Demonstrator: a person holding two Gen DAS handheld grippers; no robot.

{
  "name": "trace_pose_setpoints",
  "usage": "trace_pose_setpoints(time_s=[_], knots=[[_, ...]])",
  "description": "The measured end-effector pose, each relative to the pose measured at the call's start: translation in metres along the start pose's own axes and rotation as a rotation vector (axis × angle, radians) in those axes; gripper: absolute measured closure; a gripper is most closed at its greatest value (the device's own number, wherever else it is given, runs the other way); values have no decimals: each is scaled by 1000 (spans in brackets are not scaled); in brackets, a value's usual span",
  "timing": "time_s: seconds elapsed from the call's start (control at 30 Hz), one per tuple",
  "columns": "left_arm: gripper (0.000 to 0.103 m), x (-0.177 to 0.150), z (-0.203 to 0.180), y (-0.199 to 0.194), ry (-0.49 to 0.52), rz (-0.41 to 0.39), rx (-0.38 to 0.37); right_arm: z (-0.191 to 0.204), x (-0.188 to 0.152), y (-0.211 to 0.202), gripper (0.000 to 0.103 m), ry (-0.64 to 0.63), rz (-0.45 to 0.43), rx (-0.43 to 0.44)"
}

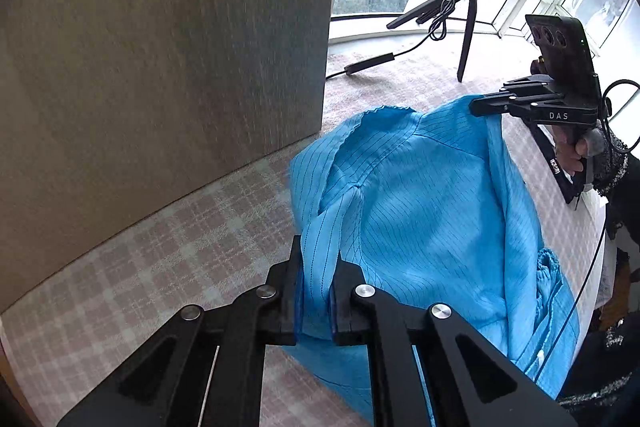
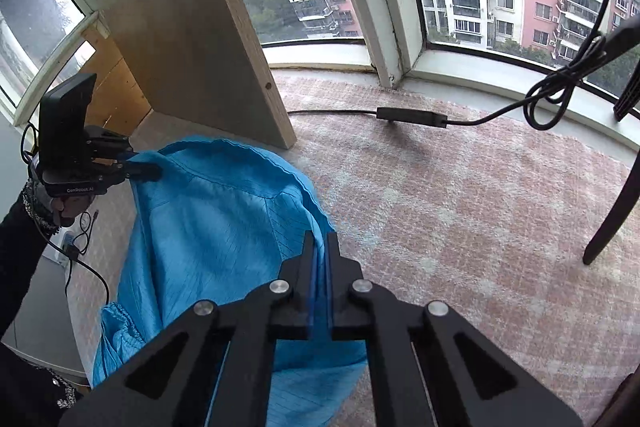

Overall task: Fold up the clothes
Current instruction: 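Lift the coat with both grippers and fold it over onto itself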

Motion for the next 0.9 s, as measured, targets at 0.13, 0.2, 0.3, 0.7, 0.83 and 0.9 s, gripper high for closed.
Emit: trace_pose_setpoints(time_s=[0.13, 0.2, 0.3, 0.7, 0.83, 0.9], knots=[[95, -18, -37, -53, 41, -68, 31, 33, -4, -61, 100, -36, -99, -10], [95, -32, -60, -79, 59, -109, 43, 50, -12, -95, 100, -42, -150, -25], [95, -58, -95, -112, 95, -153, 63, 77, -33, -142, 100, -46, -222, -43], [95, -219, -194, -134, 35, -112, -5, 136, -216, -211, 100, 106, -260, -23], [95, -266, -203, -97, -31, -27, -56, 129, -277, -191, 100, 207, -173, -17], [95, -287, -203, -78, -64, 18, -74, 129, -304, -174, 100, 221, -109, -40]])
Point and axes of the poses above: each gripper's, at about its wrist camera, not at the fingertips, and y roughly the way its jaws point, z to its left, x to its top, the point moved 1 cm from there along y, roughly the way its jaws point, and after that the axes turned 6 degrees about -x, right-handed, at the moved point
